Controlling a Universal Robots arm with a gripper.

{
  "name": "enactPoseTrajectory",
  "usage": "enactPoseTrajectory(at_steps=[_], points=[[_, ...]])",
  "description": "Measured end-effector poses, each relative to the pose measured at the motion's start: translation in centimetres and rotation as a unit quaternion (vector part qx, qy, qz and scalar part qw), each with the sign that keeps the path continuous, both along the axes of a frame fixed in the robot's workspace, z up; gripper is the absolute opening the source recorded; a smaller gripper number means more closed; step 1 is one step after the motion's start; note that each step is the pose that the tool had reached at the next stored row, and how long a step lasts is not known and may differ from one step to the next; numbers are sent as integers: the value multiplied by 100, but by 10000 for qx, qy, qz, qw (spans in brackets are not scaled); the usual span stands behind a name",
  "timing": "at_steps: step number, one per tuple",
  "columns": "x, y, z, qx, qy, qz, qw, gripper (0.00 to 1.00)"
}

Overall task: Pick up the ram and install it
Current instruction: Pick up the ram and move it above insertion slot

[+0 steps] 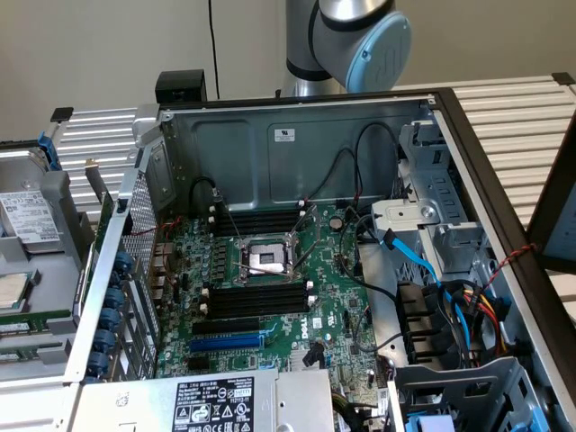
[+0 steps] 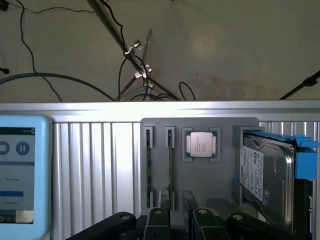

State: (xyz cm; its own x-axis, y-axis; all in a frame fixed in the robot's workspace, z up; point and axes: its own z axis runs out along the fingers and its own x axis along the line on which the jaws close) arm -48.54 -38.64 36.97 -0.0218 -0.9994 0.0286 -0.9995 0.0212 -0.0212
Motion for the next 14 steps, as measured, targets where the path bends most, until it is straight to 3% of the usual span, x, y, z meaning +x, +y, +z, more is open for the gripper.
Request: enactPoseTrajectory(at_steps=[5, 9, 14], points=[[-1, -24, -74, 0, 0, 4, 10000, 25], [0, -42, -121, -21, 0, 12, 10000, 25], [-1, -155, -181, -23, 0, 16, 10000, 25]])
